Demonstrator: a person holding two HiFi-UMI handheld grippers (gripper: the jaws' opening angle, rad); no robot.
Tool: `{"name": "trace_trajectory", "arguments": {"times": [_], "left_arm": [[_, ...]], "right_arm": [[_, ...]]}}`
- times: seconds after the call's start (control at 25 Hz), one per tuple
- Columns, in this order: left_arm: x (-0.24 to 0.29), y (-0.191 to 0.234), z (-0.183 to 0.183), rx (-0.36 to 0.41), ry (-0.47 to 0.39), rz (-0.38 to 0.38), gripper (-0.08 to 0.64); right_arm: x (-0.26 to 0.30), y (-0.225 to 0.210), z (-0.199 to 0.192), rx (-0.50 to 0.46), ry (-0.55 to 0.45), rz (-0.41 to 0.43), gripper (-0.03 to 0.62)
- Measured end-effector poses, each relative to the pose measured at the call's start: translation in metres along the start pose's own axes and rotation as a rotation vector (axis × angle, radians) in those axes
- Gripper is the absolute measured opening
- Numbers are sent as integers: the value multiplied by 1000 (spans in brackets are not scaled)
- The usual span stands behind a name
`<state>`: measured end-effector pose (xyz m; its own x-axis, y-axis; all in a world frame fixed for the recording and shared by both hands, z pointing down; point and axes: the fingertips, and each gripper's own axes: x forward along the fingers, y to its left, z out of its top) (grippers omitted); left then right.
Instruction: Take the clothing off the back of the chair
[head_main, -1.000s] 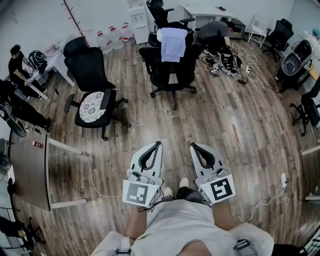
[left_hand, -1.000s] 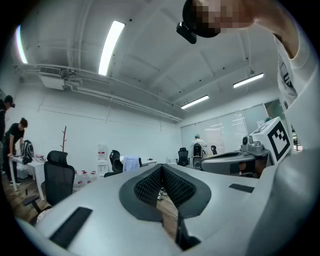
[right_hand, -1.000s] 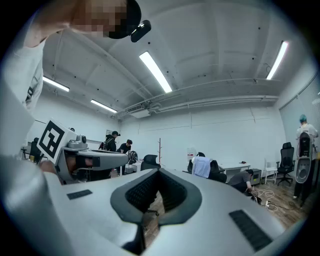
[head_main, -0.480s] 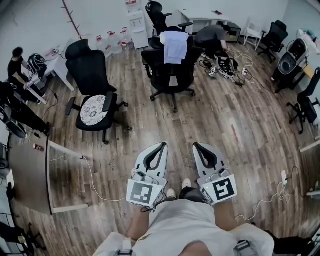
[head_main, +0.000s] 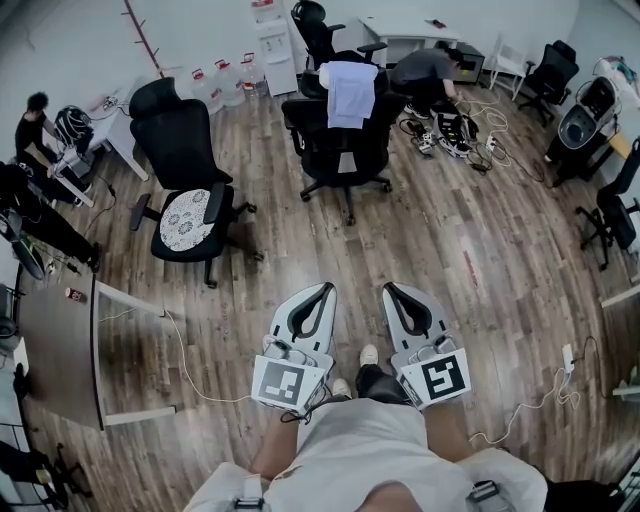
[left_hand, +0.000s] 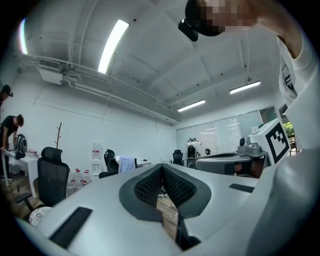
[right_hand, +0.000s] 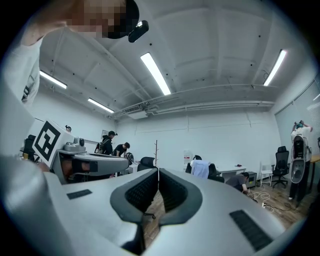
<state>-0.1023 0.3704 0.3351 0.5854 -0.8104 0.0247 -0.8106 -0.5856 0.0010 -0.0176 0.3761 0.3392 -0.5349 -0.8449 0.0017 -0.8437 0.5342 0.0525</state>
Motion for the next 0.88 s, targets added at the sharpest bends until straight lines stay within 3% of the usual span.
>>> {"name": "trace_trajectory", "arguments": {"times": [0.48, 0.88], "left_arm": [[78, 3, 1, 0, -7, 19, 15], [128, 9, 3, 1, 22, 88, 15]], "right_arm": [[39, -71, -4, 5, -20, 43, 20], [62, -120, -9, 17, -19, 83, 20]]}}
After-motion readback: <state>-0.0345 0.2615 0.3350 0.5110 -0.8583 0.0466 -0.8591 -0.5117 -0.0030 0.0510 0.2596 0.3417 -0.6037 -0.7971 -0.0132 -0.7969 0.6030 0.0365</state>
